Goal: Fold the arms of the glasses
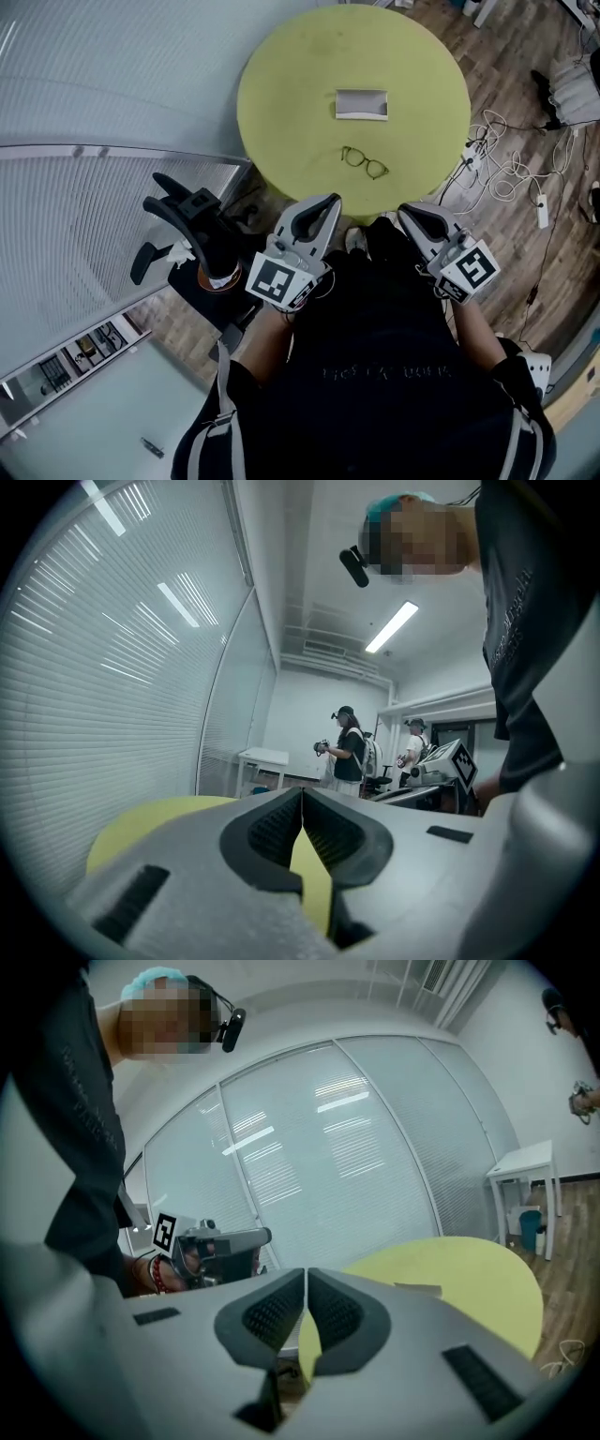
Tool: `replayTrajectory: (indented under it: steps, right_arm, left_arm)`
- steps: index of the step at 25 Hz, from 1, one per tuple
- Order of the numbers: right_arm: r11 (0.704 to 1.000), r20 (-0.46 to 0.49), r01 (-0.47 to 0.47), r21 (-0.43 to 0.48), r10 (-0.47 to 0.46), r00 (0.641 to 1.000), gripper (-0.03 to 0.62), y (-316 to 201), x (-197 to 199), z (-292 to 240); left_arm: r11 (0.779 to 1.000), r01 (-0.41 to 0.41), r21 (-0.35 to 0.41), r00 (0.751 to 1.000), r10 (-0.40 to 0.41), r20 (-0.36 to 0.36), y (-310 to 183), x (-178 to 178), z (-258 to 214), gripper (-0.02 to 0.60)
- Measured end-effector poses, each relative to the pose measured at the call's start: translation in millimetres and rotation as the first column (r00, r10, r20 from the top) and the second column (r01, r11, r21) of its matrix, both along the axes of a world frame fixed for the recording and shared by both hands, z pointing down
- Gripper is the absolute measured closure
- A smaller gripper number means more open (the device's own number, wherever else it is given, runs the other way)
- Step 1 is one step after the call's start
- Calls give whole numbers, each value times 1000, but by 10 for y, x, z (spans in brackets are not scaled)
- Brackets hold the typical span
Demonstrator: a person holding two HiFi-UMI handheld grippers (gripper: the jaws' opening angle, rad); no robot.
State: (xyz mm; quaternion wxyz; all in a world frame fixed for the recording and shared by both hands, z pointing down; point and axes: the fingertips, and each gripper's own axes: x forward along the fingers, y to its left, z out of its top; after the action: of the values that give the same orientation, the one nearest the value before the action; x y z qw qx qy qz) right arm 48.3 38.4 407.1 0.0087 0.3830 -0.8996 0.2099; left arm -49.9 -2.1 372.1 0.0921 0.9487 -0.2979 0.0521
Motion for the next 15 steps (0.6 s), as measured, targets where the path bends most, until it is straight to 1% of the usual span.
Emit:
replayTrajectory:
  steps: [4,6,8,12,15]
  right_arm:
    - [997,-38,71,28,-70,997,562,-180,14,31]
    - [993,-53,112,46,-110,993,562,-249,22,38]
    - [988,-58,144,49,-142,988,562,-301,37,67]
    - [981,-94,193,25,-190,977,562,-359,73,234]
    - [975,-115,219,-28,-221,969,560,-366,70,404]
  left_arm:
    - [1000,9,10,1000,-10,6,-140,119,4,563]
    - [1000,25,17,1000,-25,-3,-191,164,-10,563]
    - [999,41,15,999,-41,3,-226,200,28,563]
    - [997,78,5,996,-78,38,-301,206,244,563]
    - [994,108,-11,992,-107,66,-337,165,463,563]
